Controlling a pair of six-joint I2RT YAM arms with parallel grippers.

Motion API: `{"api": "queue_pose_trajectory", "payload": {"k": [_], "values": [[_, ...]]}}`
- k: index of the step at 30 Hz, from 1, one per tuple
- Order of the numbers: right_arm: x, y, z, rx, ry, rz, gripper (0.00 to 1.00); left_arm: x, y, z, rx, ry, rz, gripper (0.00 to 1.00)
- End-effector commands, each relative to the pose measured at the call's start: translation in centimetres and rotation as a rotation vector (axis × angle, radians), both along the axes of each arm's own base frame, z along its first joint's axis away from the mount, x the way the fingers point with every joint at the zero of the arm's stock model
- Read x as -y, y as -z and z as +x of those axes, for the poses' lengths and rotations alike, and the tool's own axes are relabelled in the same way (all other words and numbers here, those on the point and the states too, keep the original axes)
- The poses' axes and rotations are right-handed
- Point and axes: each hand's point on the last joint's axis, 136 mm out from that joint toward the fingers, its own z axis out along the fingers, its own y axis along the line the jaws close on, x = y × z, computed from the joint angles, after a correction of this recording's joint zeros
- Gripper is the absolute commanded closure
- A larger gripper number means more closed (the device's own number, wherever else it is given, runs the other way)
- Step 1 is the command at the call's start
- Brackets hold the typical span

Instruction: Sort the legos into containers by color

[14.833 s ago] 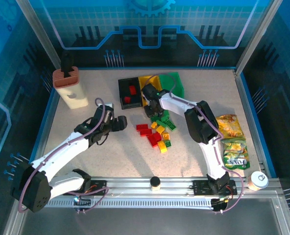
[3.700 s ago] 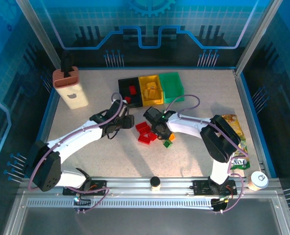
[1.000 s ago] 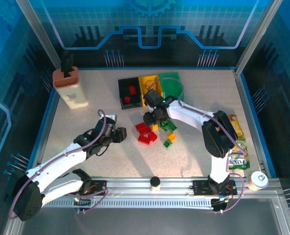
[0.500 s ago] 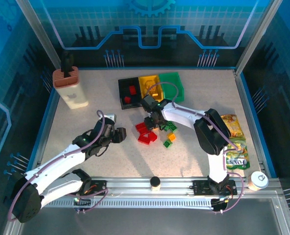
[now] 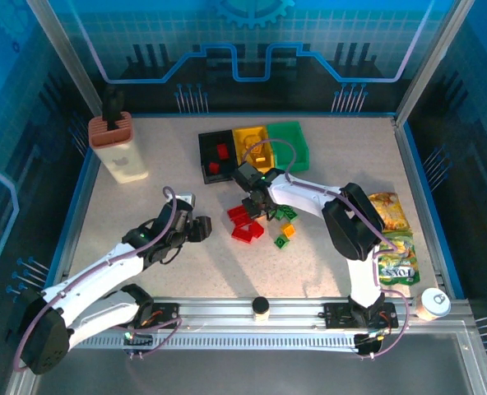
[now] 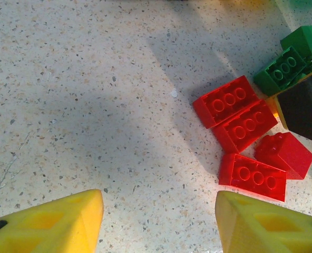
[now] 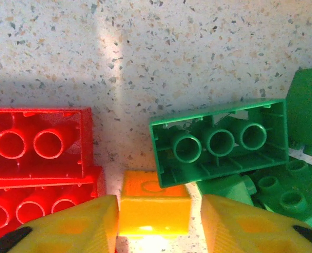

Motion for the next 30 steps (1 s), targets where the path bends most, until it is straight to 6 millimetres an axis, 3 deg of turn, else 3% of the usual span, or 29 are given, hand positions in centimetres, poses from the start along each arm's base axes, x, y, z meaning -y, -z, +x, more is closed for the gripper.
{"api": "queue_pose_trajectory", "payload": {"k": [1,9,13,18,23,28,30], "values": [[0.2,2.1,-1.3,-0.075,-0.012,-0.043,0.58,0.2,0.6,-0.3,-0.015,-0.001,-0.01,0.41],[0.1,2.5,-2.5,-0.115,0.002,-0.021,0.61,0.1,0.6,-0.2,-0.011,-0.001,-0.005,0.41],[0.2,2.5,-2.6,-0.107,0.014,-0.015,0.71,0.2,0.6,-0.1,-0.008,0.0,-0.007,0.41],[-0.1,0.8,-1.9,-0.069,0.011,0.007,0.75,0.1,0.6,-0.1,-0.008,0.001,0.002,0.41],[-0.9,-3.3,0.9,0.005,0.006,0.075,0.75,0.2,0.3,0.0,-0.002,0.002,-0.003,0.41],[-0.9,-7.5,6.0,0.089,0.022,0.14,0.75,0.5,-0.4,0.0,0.006,0.013,-0.014,0.41],[-0.8,-8.2,7.9,0.089,0.033,0.167,0.74,0.4,-0.7,0.0,0.01,0.012,-0.015,0.41]]}}
